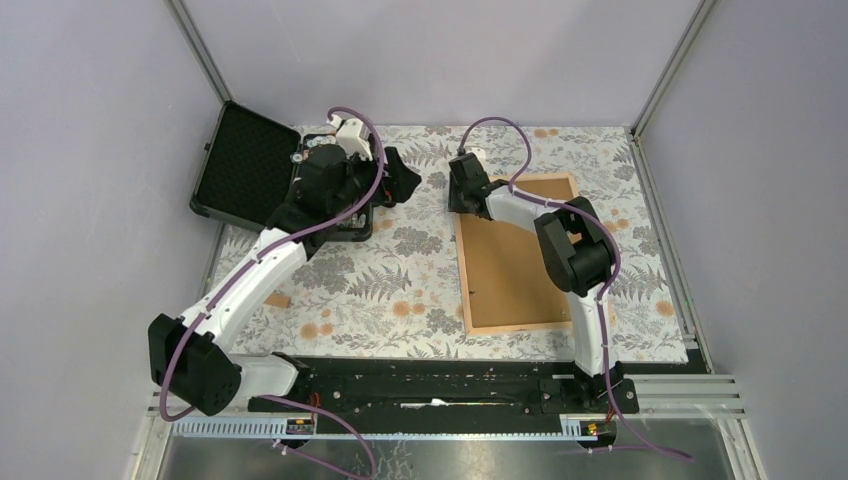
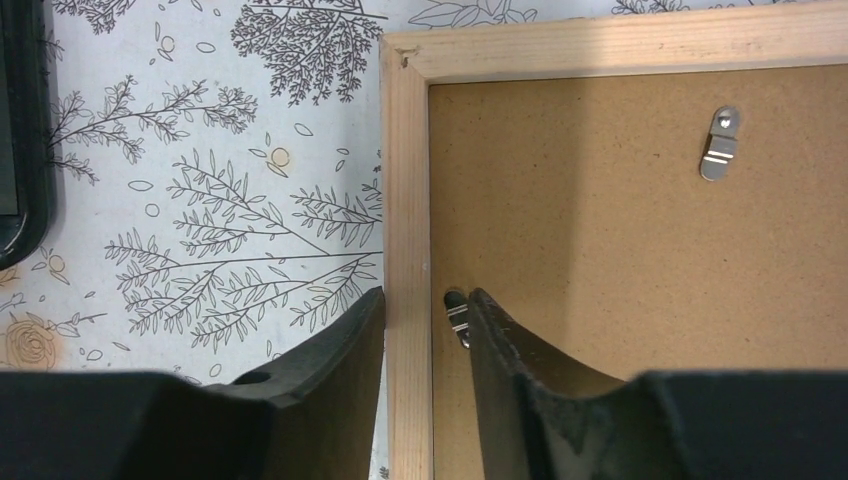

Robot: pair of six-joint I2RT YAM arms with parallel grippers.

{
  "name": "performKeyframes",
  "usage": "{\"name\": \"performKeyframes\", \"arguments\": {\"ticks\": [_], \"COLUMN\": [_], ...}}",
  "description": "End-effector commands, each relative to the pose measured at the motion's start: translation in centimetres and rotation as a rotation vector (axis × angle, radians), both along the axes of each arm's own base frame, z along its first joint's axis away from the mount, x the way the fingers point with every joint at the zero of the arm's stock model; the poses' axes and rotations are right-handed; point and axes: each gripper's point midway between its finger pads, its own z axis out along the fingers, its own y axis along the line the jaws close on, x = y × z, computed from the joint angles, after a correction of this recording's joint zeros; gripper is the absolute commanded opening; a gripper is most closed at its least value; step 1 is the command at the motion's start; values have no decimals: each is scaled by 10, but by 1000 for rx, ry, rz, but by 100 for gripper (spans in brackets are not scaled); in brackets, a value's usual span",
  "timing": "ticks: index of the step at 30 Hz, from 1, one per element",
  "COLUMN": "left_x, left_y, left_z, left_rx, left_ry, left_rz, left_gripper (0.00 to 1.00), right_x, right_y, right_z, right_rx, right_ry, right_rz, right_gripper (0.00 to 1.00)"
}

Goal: Put the photo into the frame

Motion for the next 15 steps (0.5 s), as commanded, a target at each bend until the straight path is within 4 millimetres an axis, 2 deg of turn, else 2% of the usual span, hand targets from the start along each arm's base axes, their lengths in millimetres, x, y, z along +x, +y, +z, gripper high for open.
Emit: {"name": "performKeyframes", "arguments": {"ticks": [1,10,13,15], "left_x": [-1,4,5,5], "left_y": [3,8,9,9], "left_z": [30,28,27,27], "left_rx": [-69,-92,-102,-113], "left_ry": [-79,-65,-58,-53], "left_rz": [-5,2,-1,-6], "left_gripper": [99,99,99,99], "right_x": [-13,-22,-19,-12], "right_y": [8,11,12,13], "right_z": [-13,-26,-16,-2], "right_rx": [24,49,52,48], "right_ry": [72,144,122,86], "right_rz": [31,12,30,47], "right_gripper": [38,13,10,10]}}
